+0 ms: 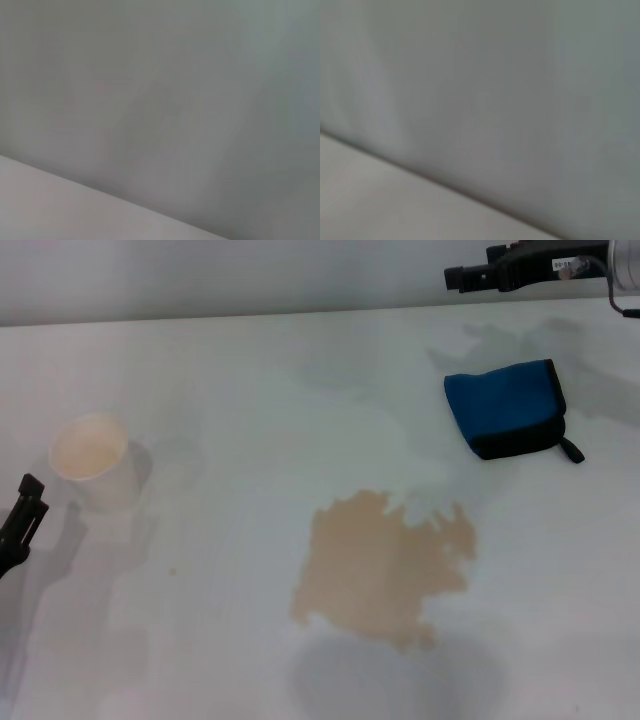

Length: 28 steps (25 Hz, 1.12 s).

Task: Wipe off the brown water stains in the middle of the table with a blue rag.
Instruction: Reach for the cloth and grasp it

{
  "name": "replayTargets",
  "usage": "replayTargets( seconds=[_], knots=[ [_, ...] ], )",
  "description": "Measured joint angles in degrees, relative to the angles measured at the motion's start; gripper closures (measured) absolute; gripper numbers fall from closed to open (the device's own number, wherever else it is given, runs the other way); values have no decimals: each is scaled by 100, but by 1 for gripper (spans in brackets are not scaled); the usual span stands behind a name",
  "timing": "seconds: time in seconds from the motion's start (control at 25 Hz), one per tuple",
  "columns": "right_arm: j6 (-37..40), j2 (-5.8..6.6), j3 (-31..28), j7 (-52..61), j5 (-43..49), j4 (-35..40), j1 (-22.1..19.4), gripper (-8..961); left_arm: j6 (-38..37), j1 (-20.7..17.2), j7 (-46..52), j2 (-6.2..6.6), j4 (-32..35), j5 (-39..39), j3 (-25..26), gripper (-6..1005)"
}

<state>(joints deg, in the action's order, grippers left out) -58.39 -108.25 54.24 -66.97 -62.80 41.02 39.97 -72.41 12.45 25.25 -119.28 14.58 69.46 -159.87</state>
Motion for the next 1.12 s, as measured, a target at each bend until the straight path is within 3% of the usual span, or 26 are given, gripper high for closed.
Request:
replayTargets(
  seconds=[0.16,0.32,0.48,0.88,1.12],
  knots=[
    [-286,-60,-1,719,1182,485,185,124,2,37,-1,2,0,0,0,107],
    [-302,-88,1,1055,1723,492,302,124,4,5,-1,8,0,1,0,106],
    [-198,-157,2,1361,2318,282,408,124,28,19,-2,5,0,0,-1,106],
    [384,-504,8,1953,3943,-560,799,125,43,84,-3,10,0,-11,-2,110],
    [401,-609,8,2050,4255,-684,866,125,44,84,-3,10,0,-12,-3,112]
  ],
)
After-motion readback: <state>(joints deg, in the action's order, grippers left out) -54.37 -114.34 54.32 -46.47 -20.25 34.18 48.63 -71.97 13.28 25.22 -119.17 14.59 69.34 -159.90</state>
